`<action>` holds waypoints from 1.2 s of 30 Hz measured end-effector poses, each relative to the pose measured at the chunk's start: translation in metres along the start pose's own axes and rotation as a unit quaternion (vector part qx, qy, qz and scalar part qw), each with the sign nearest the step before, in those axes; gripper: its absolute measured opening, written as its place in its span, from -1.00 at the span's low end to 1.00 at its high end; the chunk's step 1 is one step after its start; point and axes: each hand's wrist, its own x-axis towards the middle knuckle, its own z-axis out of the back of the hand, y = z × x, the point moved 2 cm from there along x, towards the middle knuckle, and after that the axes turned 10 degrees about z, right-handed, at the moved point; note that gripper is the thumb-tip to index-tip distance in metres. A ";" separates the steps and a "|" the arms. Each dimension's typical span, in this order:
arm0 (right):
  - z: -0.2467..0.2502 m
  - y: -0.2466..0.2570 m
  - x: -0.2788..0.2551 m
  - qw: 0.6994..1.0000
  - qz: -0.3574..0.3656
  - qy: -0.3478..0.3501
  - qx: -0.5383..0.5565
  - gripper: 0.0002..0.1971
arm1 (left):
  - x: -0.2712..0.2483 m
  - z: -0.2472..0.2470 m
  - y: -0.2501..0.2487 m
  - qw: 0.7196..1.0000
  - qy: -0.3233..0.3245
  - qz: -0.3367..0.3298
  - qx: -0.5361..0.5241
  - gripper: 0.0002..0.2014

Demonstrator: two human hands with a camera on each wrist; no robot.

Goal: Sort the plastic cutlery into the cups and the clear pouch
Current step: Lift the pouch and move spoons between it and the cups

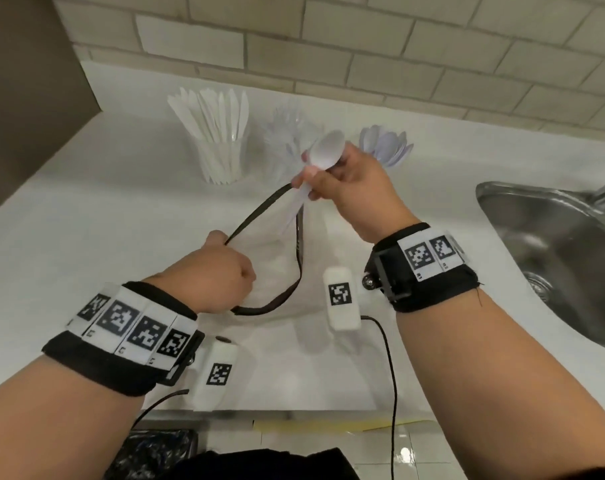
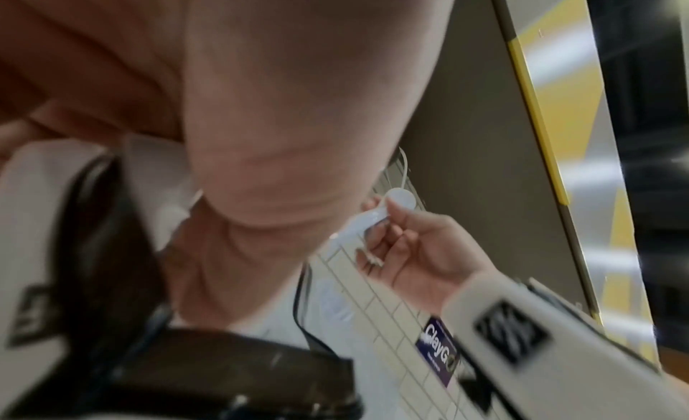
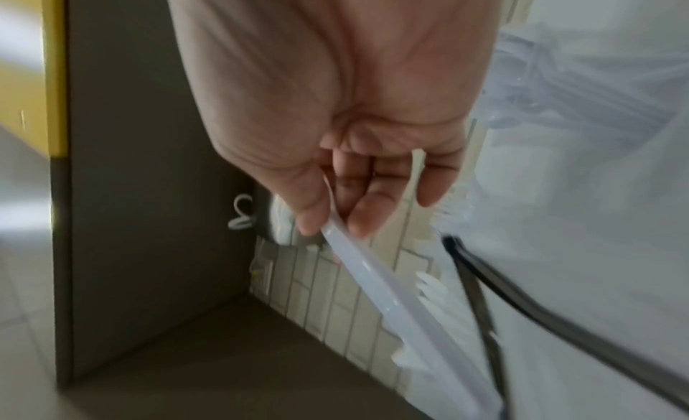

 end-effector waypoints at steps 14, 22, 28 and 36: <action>0.125 -0.035 0.070 0.901 0.025 -0.315 -0.298 -0.72 | 0.001 0.006 0.009 0.991 -0.039 -0.024 -0.129 -0.80; 0.112 -0.071 0.080 0.833 -0.087 -0.114 -0.534 -0.54 | 0.001 0.007 0.011 0.989 -0.039 -0.015 -0.143 -0.81; 0.109 -0.085 0.074 0.772 -0.180 -0.015 -0.609 -0.45 | -0.001 0.006 0.012 0.989 -0.037 -0.016 -0.140 -0.81; 0.082 -0.053 0.048 0.836 -0.046 -0.063 -0.543 -0.39 | -0.001 0.006 0.011 0.986 -0.048 -0.031 -0.157 -0.81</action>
